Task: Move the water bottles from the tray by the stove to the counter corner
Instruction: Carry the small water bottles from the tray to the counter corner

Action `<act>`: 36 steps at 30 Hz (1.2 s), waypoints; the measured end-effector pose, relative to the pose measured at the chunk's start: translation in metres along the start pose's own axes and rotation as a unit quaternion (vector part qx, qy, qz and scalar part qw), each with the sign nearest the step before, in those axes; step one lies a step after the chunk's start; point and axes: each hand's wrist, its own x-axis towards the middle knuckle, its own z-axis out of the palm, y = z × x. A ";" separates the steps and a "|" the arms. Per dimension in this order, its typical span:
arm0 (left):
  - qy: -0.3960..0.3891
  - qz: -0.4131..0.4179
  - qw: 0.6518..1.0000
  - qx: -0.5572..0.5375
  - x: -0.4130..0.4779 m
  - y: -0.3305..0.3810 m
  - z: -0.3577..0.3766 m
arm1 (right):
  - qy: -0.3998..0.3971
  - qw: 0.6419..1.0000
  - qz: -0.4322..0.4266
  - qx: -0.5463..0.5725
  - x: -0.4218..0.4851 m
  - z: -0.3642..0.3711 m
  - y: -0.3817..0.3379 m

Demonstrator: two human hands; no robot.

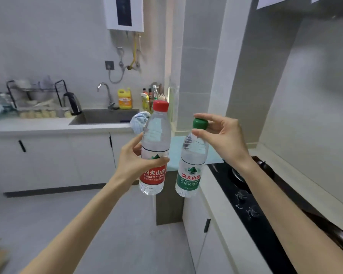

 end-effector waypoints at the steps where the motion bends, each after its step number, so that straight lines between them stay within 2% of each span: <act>1: 0.012 0.003 1.000 0.008 0.001 -0.003 -0.017 | -0.011 1.000 -0.008 0.009 0.006 0.018 -0.003; 9: 0.121 -0.011 0.992 0.039 -0.005 -0.026 -0.153 | -0.105 0.990 -0.049 0.078 0.051 0.167 -0.025; 19: 0.239 -0.030 0.967 0.085 0.024 -0.063 -0.273 | -0.205 0.962 -0.084 0.159 0.116 0.325 -0.029; 27: 0.314 -0.025 0.943 0.111 0.105 -0.102 -0.356 | -0.267 0.936 -0.108 0.200 0.201 0.444 -0.015; 36: 0.361 -0.029 0.920 0.150 0.199 -0.134 -0.444 | -0.294 0.917 -0.137 0.230 0.307 0.559 -0.010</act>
